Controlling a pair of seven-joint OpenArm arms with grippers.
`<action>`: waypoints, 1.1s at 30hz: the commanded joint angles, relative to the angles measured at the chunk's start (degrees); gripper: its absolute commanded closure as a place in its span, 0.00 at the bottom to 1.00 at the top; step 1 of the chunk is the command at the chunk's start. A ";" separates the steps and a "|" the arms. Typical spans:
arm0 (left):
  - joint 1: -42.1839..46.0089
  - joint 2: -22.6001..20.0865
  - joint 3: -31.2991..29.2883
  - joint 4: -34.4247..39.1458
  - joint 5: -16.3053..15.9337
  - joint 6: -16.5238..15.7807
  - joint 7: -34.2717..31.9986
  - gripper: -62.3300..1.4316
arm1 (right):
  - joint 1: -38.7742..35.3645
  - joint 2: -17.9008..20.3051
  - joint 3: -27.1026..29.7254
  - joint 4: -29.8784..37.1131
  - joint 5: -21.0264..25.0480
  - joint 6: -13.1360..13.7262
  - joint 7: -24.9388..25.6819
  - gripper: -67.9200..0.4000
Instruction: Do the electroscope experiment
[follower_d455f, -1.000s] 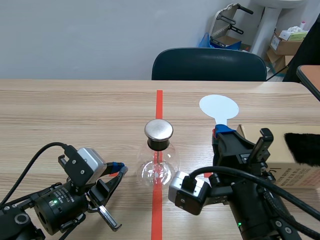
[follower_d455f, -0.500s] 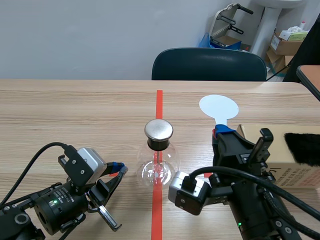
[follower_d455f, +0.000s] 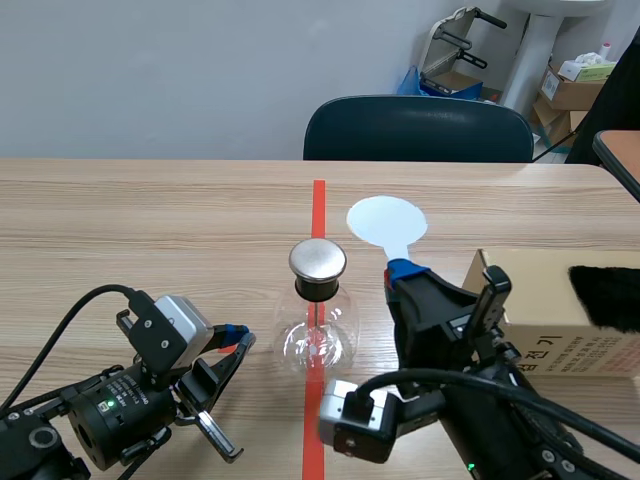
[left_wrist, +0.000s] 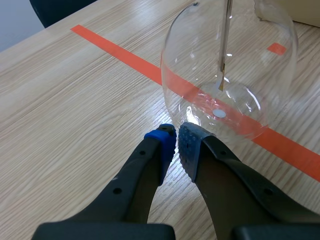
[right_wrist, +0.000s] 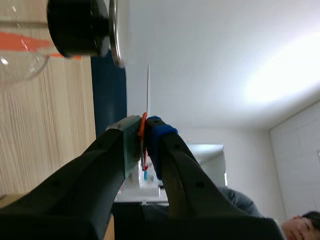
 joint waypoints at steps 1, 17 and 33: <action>-0.04 0.28 -0.24 0.96 -0.20 0.07 -0.90 0.88 | 0.04 0.37 0.17 0.52 -0.04 -0.61 1.53 0.98; -0.04 0.28 -0.24 0.96 -0.20 0.07 -0.90 0.89 | 0.04 0.63 0.17 0.57 -0.04 -0.61 13.79 0.98; -0.02 0.28 -0.24 0.96 -0.20 0.07 -0.90 0.89 | 0.04 0.85 0.17 0.57 -0.04 -0.61 12.04 0.98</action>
